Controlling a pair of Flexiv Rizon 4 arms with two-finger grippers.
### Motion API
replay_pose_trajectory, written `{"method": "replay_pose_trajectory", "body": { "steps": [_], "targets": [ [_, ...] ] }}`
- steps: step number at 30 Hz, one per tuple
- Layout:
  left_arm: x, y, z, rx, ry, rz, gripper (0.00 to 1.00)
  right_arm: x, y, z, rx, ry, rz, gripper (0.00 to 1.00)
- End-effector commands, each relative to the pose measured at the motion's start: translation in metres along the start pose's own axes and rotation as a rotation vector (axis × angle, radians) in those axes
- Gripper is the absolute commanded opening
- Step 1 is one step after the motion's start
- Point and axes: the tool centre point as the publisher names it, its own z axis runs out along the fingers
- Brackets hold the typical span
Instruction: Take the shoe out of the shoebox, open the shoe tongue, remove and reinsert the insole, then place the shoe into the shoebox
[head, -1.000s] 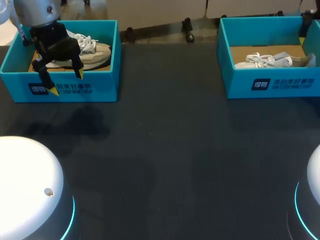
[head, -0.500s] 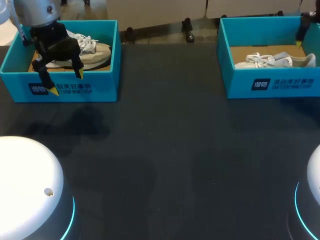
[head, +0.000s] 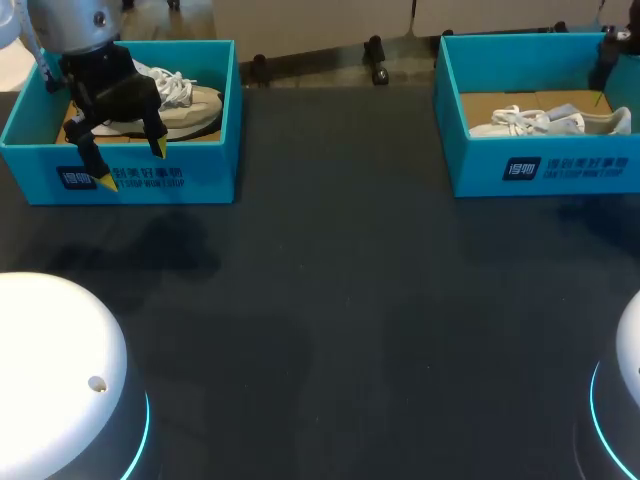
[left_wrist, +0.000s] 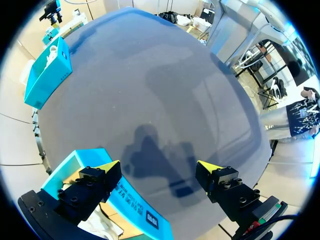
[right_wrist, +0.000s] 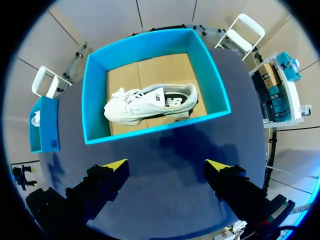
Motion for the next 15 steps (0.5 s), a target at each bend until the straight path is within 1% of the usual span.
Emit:
{"method": "replay_pose_trajectory", "body": {
  "steps": [1,3,6,8,9,11,12,14,15],
  "targets": [
    [0.0,0.003,-0.003,-0.023,-0.004,0.016,1.0,0.0,-0.001,0.0,-0.002,0.0,0.002,1.0],
    [-0.004,0.01,-0.007,-0.001,0.001,0.049,1.0,0.0,-0.001,0.0,-0.002,0.0,0.002,1.0],
    [-0.012,0.026,-0.017,-0.002,-0.003,0.124,1.0,0.0,-0.001,0.0,-0.002,0.0,0.002,1.0],
    [-0.018,0.038,-0.025,-0.02,-0.011,0.216,1.0,0.0,-0.001,0.0,-0.002,0.0,0.002,1.0],
    [-0.022,0.044,-0.028,-0.024,-0.005,0.237,1.0,0.0,-0.001,0.0,-0.002,0.0,0.002,1.0],
    [-0.029,0.058,-0.031,-0.032,0.02,0.349,1.0,0.0,-0.001,0.0,-0.002,0.0,0.002,1.0],
    [-0.035,0.065,-0.031,-0.063,0.023,0.335,1.0,0.0,-0.001,0.0,-0.002,0.0,0.002,1.0],
    [-0.041,0.08,-0.034,-0.049,0.047,0.448,1.0,0.0,-0.001,0.0,-0.002,0.0,0.002,1.0],
    [-0.047,0.089,-0.035,-0.077,0.047,0.436,1.0,0.0,-0.001,0.0,-0.002,0.0,0.002,1.0]
  ]
}}
